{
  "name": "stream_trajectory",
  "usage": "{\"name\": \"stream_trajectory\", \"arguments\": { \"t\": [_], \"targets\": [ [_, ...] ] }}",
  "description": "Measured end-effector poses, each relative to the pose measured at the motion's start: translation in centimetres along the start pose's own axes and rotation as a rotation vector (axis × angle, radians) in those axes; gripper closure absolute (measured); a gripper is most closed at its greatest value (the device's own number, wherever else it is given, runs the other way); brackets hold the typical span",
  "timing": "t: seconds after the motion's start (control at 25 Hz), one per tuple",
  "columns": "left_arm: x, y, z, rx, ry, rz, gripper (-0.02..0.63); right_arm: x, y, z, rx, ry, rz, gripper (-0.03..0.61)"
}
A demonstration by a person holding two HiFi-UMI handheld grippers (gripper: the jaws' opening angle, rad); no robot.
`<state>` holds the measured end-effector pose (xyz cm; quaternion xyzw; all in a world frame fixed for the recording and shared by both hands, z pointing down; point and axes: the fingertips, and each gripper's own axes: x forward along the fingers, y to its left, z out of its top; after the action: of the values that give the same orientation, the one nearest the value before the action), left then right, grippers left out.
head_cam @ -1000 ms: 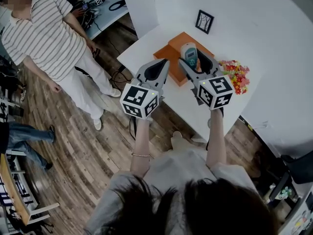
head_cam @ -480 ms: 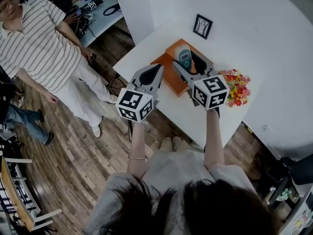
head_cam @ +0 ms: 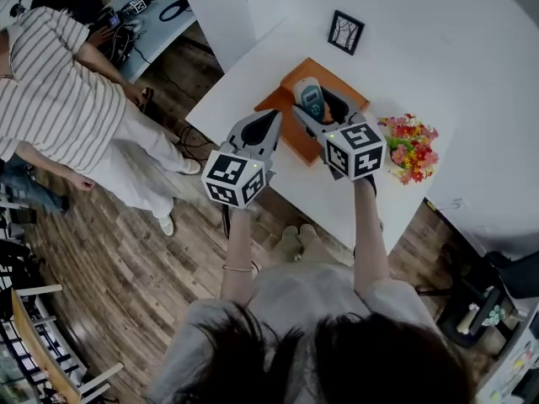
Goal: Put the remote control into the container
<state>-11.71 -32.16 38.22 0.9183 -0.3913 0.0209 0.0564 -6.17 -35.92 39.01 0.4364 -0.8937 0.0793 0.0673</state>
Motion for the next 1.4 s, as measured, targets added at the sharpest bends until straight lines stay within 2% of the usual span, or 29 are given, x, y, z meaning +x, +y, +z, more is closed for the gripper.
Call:
{"name": "stream_trajectory", "arguments": {
  "t": [0.28, 0.6, 1.0, 1.4],
  "targets": [
    [1.6, 0.7, -3.5, -0.06, 0.056, -0.015, 0.609, 3.0, -1.9, -5.4, 0.022, 0.166, -0.005, 0.291],
    [2.3, 2.4, -5.6, -0.096, 0.095, -0.007, 0.609, 5.4, -2.4, -10.3, 0.055, 0.312, 0.014, 0.291],
    [3.4, 3.5, -7.9, -0.129, 0.142, -0.012, 0.609, 8.1, -2.2, -14.2, 0.072, 0.444, 0.039, 0.291],
    [3.9, 4.0, -8.9, -0.134, 0.165, -0.01, 0.609, 9.5, -2.6, -18.7, 0.042, 0.608, 0.026, 0.291]
  ]
}}
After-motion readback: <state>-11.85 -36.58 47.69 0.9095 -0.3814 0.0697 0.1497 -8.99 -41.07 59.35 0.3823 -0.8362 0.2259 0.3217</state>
